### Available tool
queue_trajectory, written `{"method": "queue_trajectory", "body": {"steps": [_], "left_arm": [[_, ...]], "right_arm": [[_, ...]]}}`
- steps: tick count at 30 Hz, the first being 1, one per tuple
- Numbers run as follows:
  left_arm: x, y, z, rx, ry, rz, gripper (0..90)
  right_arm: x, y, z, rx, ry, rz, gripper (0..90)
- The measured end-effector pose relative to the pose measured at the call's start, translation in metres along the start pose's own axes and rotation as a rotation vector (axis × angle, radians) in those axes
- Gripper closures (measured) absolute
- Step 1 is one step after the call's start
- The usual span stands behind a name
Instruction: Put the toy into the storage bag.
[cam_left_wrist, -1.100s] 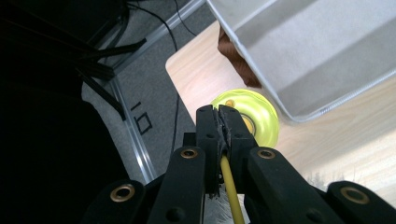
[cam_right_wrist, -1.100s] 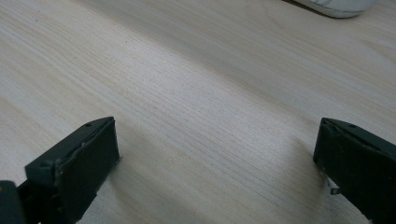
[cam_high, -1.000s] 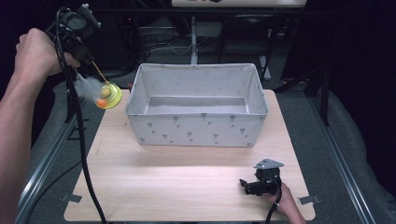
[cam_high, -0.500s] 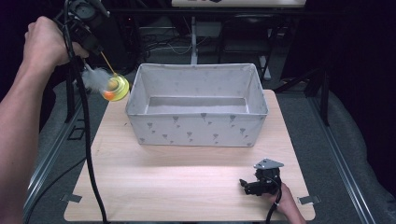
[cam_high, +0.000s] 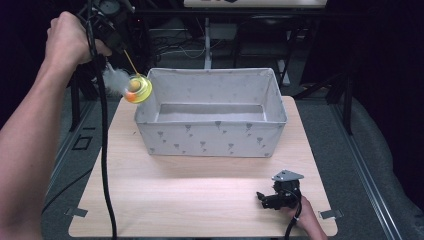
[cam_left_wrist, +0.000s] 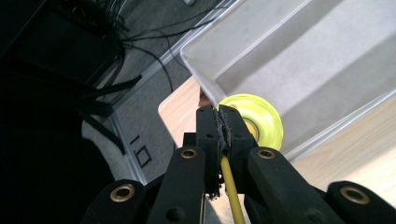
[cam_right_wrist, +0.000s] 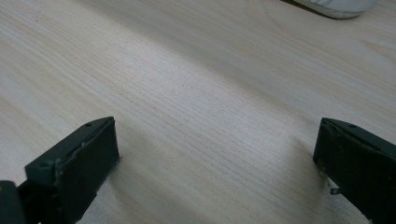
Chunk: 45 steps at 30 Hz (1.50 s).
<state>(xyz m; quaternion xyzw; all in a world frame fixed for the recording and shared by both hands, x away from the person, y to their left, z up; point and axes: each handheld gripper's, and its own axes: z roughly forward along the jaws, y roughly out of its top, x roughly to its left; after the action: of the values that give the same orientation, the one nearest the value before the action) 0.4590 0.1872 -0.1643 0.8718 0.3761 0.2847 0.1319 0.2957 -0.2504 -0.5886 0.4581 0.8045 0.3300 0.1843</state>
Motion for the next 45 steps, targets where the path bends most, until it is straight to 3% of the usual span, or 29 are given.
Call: {"method": "queue_trajectory", "body": {"steps": [13,27,45], "left_arm": [[-0.016,0.015,0.009,-0.021,-0.026,0.033,87.9],[-0.033,0.025,0.029,-0.005,-0.086,0.059,87.9],[-0.045,0.024,0.061,0.02,-0.136,0.072,87.9]], "right_arm": [[0.0,0.0,0.0,-0.002,0.002,-0.001,0.0],[0.0,0.0,0.0,-0.002,0.002,-0.002,0.0],[0.0,0.0,0.0,-0.002,0.0,-0.001,0.0]]}}
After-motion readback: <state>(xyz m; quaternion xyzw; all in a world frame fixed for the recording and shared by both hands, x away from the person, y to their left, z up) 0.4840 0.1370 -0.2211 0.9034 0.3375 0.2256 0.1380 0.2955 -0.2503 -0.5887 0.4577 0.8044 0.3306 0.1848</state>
